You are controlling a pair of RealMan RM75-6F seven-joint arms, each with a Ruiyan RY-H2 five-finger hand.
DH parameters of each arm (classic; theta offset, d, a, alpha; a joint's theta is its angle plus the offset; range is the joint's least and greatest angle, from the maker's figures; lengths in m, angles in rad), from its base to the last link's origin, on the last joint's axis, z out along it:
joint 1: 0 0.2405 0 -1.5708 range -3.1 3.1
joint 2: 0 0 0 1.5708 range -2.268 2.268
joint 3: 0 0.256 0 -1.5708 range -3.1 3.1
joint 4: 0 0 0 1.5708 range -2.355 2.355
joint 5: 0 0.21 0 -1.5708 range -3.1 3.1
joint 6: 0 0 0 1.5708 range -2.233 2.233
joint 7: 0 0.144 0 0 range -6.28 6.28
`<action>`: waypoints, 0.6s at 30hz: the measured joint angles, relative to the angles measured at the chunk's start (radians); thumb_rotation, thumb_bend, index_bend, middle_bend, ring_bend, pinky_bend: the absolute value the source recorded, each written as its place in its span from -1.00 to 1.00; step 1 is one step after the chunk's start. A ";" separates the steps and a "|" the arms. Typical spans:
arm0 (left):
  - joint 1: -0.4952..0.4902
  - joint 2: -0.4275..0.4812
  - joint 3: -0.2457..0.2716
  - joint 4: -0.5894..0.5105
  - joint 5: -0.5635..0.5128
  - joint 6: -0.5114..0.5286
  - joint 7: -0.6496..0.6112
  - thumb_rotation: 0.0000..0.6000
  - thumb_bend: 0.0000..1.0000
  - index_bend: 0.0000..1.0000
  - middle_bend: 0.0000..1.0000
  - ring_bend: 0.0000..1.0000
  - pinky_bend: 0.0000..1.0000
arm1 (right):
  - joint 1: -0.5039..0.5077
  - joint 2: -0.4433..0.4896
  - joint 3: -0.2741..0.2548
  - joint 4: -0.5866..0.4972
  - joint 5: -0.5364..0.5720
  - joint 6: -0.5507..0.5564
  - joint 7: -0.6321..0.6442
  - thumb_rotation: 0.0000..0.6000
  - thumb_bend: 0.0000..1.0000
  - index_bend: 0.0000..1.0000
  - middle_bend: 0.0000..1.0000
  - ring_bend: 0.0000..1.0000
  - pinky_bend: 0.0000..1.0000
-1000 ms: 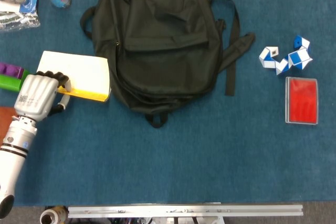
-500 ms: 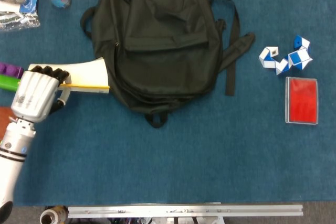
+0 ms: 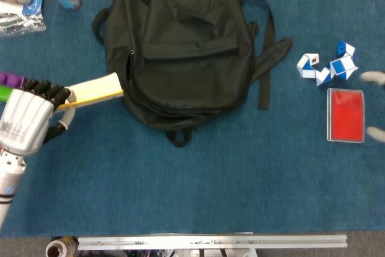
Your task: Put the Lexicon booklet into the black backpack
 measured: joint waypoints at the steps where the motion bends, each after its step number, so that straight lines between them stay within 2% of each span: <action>1: 0.003 0.008 0.003 -0.006 0.013 0.014 -0.004 1.00 -0.15 0.31 0.23 0.04 0.07 | 0.021 -0.009 0.002 -0.011 0.004 -0.033 -0.013 1.00 -1.00 -0.50 -0.35 -0.50 -0.27; 8: 0.020 0.049 0.029 -0.043 0.087 0.072 -0.027 1.00 -0.16 0.32 0.23 0.04 0.07 | 0.155 -0.108 0.028 -0.059 0.079 -0.200 -0.136 1.00 -1.00 -0.50 -0.35 -0.50 -0.26; 18: 0.026 0.075 0.043 -0.077 0.131 0.086 -0.026 1.00 -0.16 0.32 0.23 0.03 0.07 | 0.279 -0.310 0.077 -0.005 0.249 -0.283 -0.329 1.00 -0.95 -0.50 -0.35 -0.50 -0.26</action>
